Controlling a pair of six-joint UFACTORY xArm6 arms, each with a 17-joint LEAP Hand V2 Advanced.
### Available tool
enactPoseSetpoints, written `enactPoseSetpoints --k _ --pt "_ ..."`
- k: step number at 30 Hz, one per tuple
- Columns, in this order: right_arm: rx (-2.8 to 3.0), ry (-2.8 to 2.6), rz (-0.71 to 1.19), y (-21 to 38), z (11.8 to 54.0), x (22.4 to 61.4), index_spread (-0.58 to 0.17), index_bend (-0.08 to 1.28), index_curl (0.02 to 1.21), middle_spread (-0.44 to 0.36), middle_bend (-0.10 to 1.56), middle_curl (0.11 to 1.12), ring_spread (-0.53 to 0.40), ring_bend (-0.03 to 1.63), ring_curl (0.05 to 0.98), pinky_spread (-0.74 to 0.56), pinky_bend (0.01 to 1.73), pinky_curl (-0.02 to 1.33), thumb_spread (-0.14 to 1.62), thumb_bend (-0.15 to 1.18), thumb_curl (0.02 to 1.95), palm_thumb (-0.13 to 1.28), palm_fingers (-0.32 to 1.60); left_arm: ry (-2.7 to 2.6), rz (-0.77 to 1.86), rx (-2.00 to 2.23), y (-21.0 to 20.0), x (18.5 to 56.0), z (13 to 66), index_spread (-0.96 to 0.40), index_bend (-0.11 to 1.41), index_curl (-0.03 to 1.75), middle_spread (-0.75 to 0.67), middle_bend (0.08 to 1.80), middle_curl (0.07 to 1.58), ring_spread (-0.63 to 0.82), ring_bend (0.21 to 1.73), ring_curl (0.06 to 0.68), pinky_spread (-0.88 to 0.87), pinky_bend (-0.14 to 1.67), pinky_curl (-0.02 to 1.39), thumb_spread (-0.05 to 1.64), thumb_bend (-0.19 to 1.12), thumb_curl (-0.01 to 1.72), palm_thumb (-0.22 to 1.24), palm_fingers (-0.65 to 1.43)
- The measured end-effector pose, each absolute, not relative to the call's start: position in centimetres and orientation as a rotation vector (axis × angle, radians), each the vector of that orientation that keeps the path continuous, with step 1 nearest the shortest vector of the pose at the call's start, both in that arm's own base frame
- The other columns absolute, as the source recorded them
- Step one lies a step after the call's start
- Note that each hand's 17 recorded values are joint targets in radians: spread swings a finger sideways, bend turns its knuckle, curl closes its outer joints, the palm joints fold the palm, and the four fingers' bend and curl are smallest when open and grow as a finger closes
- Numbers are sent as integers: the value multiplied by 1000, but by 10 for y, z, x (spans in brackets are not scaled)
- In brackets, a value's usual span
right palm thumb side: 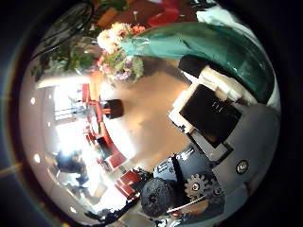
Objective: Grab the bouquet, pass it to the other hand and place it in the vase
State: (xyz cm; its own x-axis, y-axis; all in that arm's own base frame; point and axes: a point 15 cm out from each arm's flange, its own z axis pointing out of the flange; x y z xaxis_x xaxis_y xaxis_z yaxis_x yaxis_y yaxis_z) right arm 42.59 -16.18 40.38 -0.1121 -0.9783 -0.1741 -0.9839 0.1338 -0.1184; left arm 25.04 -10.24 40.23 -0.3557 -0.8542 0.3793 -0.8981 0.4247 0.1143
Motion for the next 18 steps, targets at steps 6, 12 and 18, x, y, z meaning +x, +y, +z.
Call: enactPoseSetpoints --k 6,12,18 --pt "-1811 2018 -27 -132 457 395 -236 1196 878 -162 1328 890 -199 1468 701 -193 1351 763 843 106 938 1183 1108 -2261 230 1515 -98 255 410 81 182 351 379 191 308 546 503 191 518 248 318 1083 -23 340 386 163" --pt "-1643 1915 18 -124 494 377 -225 1203 875 -155 1333 887 -194 1469 706 -190 1325 797 832 87 1010 1154 1114 -2236 267 1520 -93 253 420 82 183 356 358 189 312 535 494 189 509 240 318 1086 -22 339 388 182" --pt "-1439 1738 189 -107 532 362 -218 1206 869 -150 1337 881 -191 1471 708 -190 1300 823 828 80 1074 1141 1123 -2202 316 1505 -85 247 428 84 179 357 344 194 319 526 499 189 499 227 315 1092 -23 340 388 203"
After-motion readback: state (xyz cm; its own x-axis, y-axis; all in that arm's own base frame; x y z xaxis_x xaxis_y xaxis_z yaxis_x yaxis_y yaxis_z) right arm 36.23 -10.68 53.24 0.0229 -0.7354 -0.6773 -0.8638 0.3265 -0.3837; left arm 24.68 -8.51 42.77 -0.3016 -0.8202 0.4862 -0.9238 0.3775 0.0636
